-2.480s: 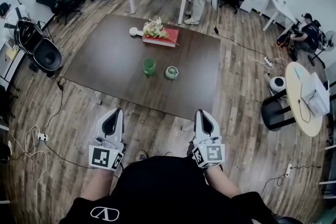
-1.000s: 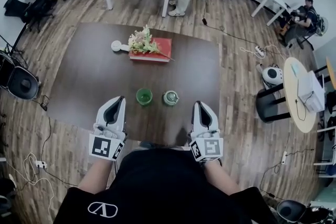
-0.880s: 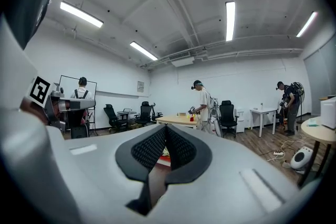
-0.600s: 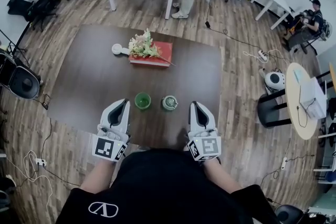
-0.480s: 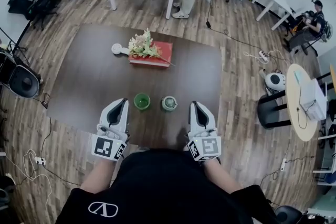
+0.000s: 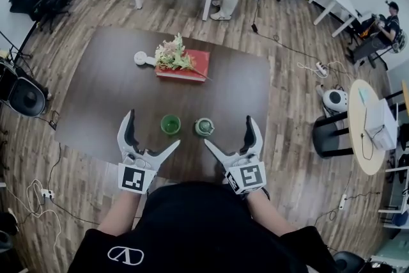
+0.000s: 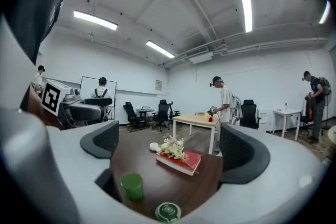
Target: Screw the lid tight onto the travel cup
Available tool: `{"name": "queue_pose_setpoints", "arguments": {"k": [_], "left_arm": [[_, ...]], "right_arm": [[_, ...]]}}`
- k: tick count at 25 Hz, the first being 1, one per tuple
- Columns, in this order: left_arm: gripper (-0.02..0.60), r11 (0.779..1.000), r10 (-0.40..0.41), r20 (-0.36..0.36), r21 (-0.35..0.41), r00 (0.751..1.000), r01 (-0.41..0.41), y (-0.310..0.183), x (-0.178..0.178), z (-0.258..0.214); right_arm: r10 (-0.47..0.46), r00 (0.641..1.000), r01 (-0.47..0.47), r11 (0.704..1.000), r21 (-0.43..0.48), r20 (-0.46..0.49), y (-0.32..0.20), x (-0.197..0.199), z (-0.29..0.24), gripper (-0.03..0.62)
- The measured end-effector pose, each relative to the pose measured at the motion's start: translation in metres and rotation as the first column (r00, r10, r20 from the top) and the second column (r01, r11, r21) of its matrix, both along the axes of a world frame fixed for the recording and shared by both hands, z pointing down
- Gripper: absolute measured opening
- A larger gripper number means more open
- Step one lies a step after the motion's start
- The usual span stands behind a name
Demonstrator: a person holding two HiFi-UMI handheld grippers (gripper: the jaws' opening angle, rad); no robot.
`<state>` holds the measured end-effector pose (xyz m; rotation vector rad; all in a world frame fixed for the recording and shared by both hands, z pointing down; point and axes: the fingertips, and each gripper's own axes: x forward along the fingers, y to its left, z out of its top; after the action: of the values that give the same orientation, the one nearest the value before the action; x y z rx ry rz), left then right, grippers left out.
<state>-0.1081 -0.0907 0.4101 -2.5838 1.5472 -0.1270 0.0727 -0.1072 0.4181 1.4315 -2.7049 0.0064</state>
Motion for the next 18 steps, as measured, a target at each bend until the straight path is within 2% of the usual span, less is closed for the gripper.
{"name": "queue_pose_setpoints", "arguments": {"k": [3,7,10,14,18], "left_arm": [[0.588,0.999,-0.010,0.004,-0.035,1.000,0.010,-0.004,-0.003,0.018],[0.588,0.993,-0.002,0.007,-0.115,1.000,0.002,-0.010,-0.001,0.065],[0.587,0.985,0.018,0.016,-0.173,1.000,-0.015,-0.020,0.004,0.116],[0.588,0.977,0.094,0.093,-0.198,0.991,-0.074,-0.041,0.016,0.196],[0.588,0.953,0.113,0.104,-0.293,0.988,-0.079,-0.061,0.021,0.277]], "right_arm": [[0.011,0.999,-0.010,1.000,0.009,-0.031,-0.008,0.001,-0.001,0.598],[0.042,0.997,-0.042,0.999,0.010,-0.060,-0.014,0.010,-0.001,0.598],[0.042,0.994,-0.043,0.999,-0.008,-0.099,-0.016,0.014,0.008,0.598],[0.048,0.988,-0.055,0.997,-0.047,-0.145,-0.022,0.017,0.030,0.597],[0.042,0.983,-0.061,0.993,-0.104,-0.176,-0.031,0.012,0.066,0.597]]}}
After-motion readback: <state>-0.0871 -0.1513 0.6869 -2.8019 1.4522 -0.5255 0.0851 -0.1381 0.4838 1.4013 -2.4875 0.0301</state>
